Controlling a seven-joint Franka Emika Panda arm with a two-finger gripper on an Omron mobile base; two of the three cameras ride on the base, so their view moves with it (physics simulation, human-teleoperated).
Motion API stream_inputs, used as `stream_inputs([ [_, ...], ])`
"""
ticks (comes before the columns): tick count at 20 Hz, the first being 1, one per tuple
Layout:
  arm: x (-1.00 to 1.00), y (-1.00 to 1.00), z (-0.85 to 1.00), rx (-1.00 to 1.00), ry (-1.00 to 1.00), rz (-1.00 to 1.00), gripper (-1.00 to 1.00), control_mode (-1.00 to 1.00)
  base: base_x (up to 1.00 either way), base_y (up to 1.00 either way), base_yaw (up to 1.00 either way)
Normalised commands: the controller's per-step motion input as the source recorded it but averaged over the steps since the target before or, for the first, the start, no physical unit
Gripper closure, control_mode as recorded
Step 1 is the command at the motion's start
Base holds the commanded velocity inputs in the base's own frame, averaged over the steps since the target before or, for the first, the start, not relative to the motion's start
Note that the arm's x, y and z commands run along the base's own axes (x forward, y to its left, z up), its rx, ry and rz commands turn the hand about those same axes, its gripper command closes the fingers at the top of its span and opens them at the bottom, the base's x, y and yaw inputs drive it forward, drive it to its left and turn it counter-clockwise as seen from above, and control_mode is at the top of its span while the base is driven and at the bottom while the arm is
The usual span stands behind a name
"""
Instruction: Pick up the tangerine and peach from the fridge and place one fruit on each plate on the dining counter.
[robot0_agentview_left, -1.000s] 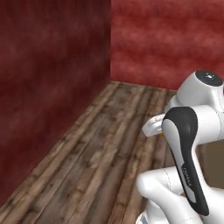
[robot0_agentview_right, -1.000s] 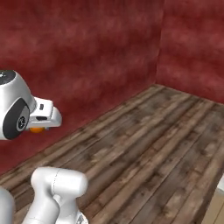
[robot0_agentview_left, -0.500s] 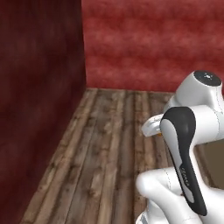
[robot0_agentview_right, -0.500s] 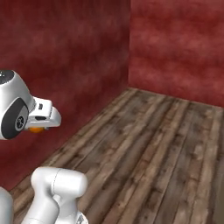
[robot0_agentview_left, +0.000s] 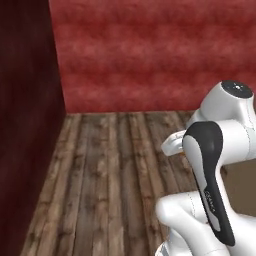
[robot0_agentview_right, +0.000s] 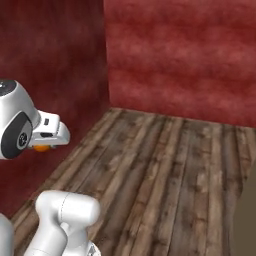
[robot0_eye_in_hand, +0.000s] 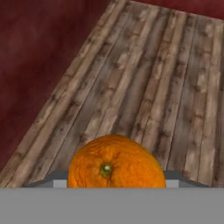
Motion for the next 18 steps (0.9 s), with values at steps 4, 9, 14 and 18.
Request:
stream_inputs([
  [4,0.0,0.0,0.0,0.0,0.0,0.0,1.0,1.0,1.0,0.0,-0.37],
  [9,0.0,0.0,0.0,0.0,0.0,0.0,1.0,1.0,1.0,0.01,-0.31],
  [14,0.0,0.0,0.0,0.0,0.0,0.0,1.0,1.0,1.0,0.3,-0.32],
  [18,0.0,0.0,0.0,0.0,0.0,0.0,1.0,1.0,1.0,0.19,-0.47],
])
